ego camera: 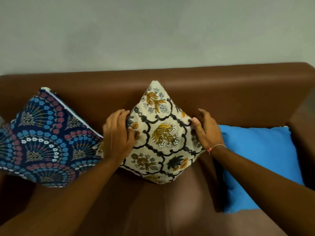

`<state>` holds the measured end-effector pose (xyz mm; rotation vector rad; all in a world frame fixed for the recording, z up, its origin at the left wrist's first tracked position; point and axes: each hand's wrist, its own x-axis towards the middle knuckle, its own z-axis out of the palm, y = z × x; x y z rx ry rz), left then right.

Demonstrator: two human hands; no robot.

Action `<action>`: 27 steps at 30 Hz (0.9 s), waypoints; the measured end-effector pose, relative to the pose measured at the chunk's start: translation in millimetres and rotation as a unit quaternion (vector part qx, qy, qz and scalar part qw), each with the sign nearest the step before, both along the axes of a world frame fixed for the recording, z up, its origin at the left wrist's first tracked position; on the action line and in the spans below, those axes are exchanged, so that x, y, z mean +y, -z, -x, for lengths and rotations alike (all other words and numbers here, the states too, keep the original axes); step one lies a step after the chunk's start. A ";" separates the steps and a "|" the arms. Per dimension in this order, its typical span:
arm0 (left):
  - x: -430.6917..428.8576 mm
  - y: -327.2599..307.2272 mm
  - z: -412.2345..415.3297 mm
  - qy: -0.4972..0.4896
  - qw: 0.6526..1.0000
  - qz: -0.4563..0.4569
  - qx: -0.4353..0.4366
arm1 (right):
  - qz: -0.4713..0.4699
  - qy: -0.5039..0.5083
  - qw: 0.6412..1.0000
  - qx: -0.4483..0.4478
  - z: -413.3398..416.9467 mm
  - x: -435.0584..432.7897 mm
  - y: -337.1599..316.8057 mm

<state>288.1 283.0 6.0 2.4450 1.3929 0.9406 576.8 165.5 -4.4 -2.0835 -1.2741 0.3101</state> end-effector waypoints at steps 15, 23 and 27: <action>-326.5 72.8 -256.5 0.293 0.942 0.112 0.118 | 0.189 -0.100 0.919 -0.331 -301.3 -271.4 36.4; -394.4 128.7 -333.1 0.189 0.914 0.187 0.306 | 0.249 -0.133 0.875 -0.392 -348.4 -307.4 119.2; -394.7 155.6 -341.1 0.154 0.905 0.192 0.348 | 0.250 -0.102 0.880 -0.392 -346.4 -297.1 150.2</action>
